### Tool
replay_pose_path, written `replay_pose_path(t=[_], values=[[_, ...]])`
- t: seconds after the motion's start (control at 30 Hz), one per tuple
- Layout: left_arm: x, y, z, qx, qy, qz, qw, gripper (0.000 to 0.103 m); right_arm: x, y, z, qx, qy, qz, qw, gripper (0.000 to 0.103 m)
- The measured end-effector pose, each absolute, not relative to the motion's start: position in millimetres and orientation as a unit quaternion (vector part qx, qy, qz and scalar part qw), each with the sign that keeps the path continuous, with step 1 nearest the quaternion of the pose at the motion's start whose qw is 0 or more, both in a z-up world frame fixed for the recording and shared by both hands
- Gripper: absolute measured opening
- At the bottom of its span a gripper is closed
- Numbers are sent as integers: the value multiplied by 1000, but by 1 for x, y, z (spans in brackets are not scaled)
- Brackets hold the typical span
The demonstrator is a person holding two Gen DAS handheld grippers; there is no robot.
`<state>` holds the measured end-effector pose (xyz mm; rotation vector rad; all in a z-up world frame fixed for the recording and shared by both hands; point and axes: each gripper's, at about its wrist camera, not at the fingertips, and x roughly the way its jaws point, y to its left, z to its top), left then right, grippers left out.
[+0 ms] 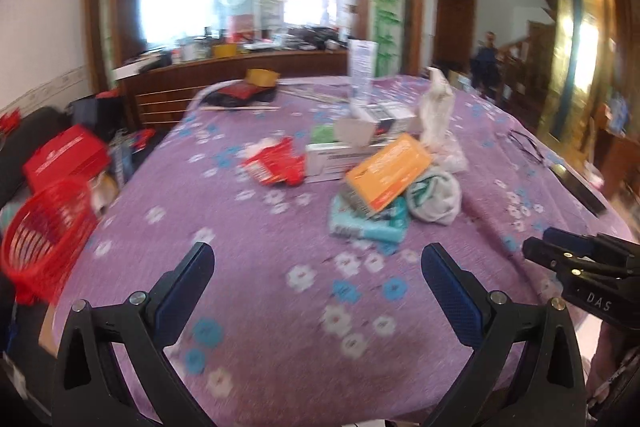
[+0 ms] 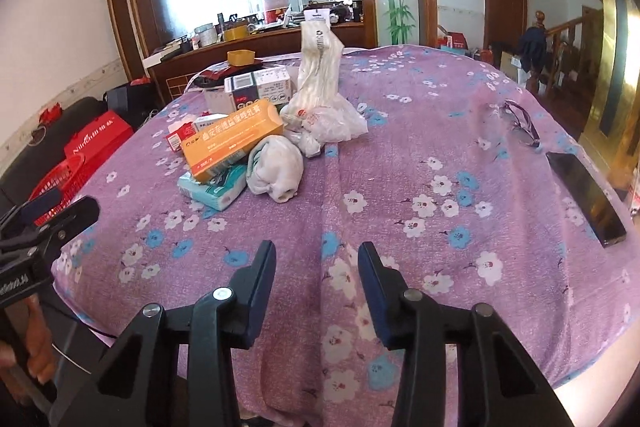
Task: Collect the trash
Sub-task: 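Grasp the orange medicine box with the left tool while the right tool grasps the white sock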
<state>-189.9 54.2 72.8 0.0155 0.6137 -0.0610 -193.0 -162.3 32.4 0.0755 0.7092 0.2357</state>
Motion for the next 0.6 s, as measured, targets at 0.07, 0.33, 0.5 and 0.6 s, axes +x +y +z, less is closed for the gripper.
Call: replay_pose_path(t=[0.07, 0.33, 0.5, 0.6], values=[[-167, 46, 76, 15, 318, -54, 946, 98, -194, -165, 34, 39, 341, 109, 933, 46], [-86, -5, 59, 109, 379, -102, 913, 95, -194, -180, 35, 48, 338, 100, 935, 46], [-56, -16, 46, 128, 396, -97, 904, 65, -189, -185, 30, 49, 347, 111, 930, 46], [-46, -10, 44, 106, 401, -104, 904, 59, -184, -182, 32, 43, 350, 132, 927, 46]])
